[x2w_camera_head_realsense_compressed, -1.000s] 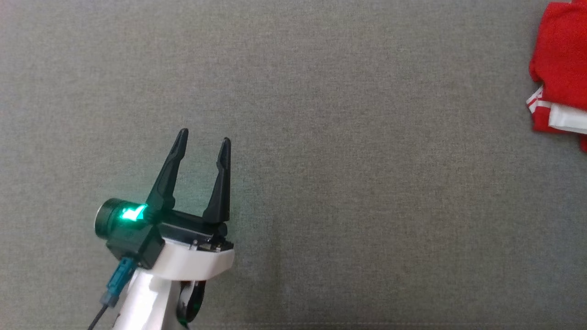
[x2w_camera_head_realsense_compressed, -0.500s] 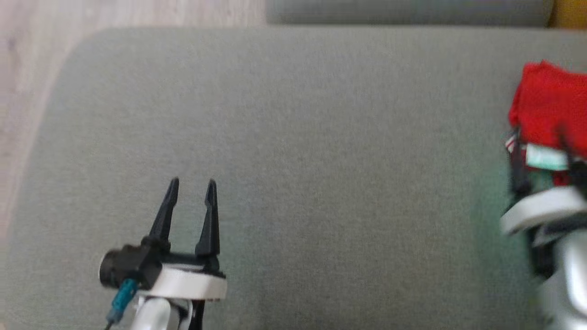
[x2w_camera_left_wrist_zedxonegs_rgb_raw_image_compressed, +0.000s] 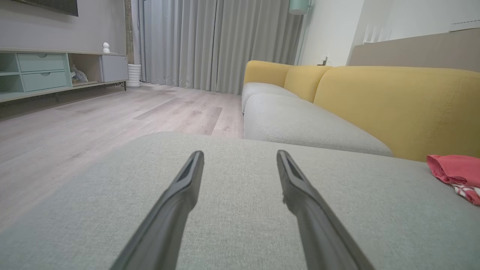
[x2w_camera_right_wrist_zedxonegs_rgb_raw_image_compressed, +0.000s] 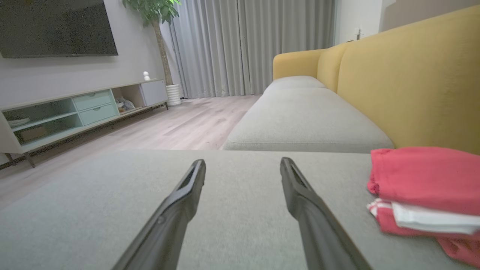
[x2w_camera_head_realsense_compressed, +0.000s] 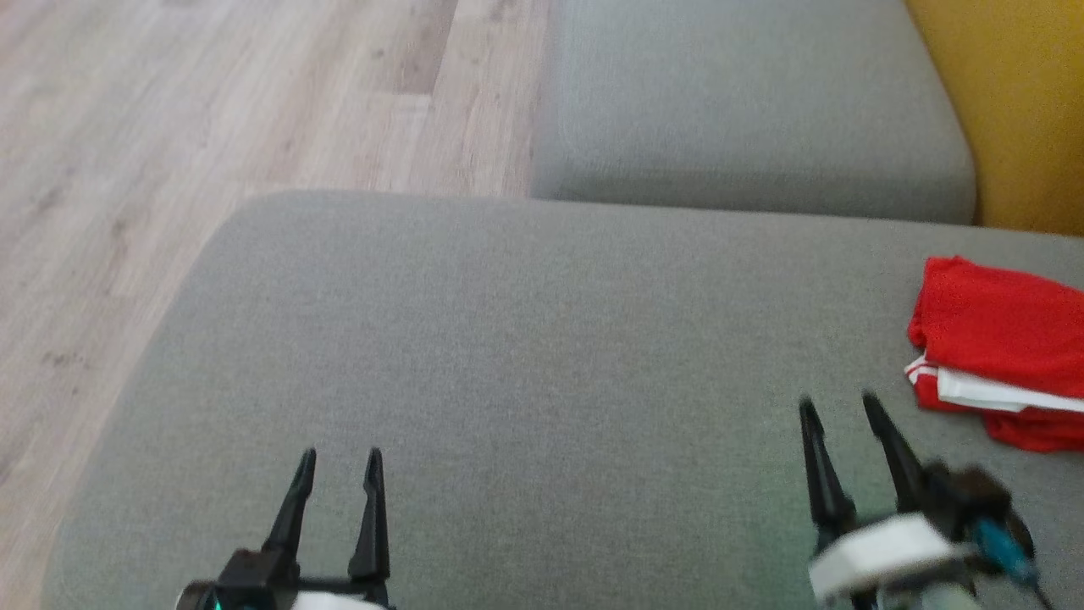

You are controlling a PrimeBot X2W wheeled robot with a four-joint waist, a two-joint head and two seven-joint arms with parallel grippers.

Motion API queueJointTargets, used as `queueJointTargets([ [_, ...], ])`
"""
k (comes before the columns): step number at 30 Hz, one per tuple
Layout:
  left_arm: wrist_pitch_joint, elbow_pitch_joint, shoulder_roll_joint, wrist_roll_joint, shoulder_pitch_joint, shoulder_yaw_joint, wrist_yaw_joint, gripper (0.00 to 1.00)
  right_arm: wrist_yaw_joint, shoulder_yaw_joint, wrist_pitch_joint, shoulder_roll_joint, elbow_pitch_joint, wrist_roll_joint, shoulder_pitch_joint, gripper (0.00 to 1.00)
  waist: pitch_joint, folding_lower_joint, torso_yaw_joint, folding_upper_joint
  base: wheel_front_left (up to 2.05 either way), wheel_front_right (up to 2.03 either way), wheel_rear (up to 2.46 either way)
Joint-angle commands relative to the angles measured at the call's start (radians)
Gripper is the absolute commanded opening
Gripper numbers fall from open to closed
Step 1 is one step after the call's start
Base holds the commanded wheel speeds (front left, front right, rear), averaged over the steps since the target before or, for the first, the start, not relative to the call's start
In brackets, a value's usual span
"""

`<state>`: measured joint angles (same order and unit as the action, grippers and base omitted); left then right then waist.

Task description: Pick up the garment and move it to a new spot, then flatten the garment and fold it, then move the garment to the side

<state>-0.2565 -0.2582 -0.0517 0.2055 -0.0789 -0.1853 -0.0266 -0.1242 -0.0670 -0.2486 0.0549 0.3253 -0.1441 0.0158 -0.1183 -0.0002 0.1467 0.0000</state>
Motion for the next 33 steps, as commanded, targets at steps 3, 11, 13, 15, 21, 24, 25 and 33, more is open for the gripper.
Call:
queueJointTargets([
  [3,-0.005,0.012,0.001,-0.021,0.018,0.041,-0.002,1.00,-0.007,0.006,-0.013,-0.003,-0.066,0.017,0.060,1.00,-0.041,0.0002,0.000,0.0000,0.00,0.00,0.00],
  [11,-0.005,0.003,0.001,-0.049,0.002,0.044,-0.020,1.00,-0.007,0.025,-0.013,-0.004,-0.107,-0.041,0.163,1.00,-0.066,0.0002,-0.007,0.0000,0.00,0.00,0.00],
  [13,-0.005,0.003,0.001,-0.055,0.001,0.047,-0.022,1.00,-0.007,0.027,-0.013,-0.004,-0.109,-0.052,0.173,1.00,-0.068,0.0002,-0.010,0.0000,0.00,0.00,0.00],
  [15,-0.005,0.001,0.001,-0.059,0.000,0.050,-0.023,1.00,-0.007,0.024,-0.013,-0.005,-0.109,-0.059,0.178,1.00,-0.069,0.0002,-0.013,0.0000,0.00,0.00,0.00],
  [21,-0.005,0.000,0.001,-0.063,-0.005,0.057,-0.027,1.00,-0.007,0.015,-0.013,-0.005,-0.111,-0.061,0.184,1.00,-0.070,0.0002,-0.022,0.0000,0.00,0.00,0.00],
  [24,-0.005,0.000,0.001,-0.065,-0.005,0.057,-0.028,1.00,-0.007,0.017,-0.013,-0.005,-0.112,-0.059,0.184,1.00,-0.069,0.0002,-0.024,0.0000,0.00,0.00,0.00],
  [25,-0.005,-0.001,0.001,-0.066,-0.005,0.057,-0.029,1.00,-0.007,0.018,-0.013,-0.005,-0.112,-0.057,0.184,1.00,-0.069,0.0002,-0.024,0.0000,0.00,0.00,0.00],
  [33,0.004,-0.088,-0.001,-0.058,-0.070,0.025,-0.027,0.00,0.000,0.040,0.004,-0.012,-0.018,-0.066,0.232,0.00,-0.069,0.0002,-0.029,0.0000,0.00,0.00,0.00],
])
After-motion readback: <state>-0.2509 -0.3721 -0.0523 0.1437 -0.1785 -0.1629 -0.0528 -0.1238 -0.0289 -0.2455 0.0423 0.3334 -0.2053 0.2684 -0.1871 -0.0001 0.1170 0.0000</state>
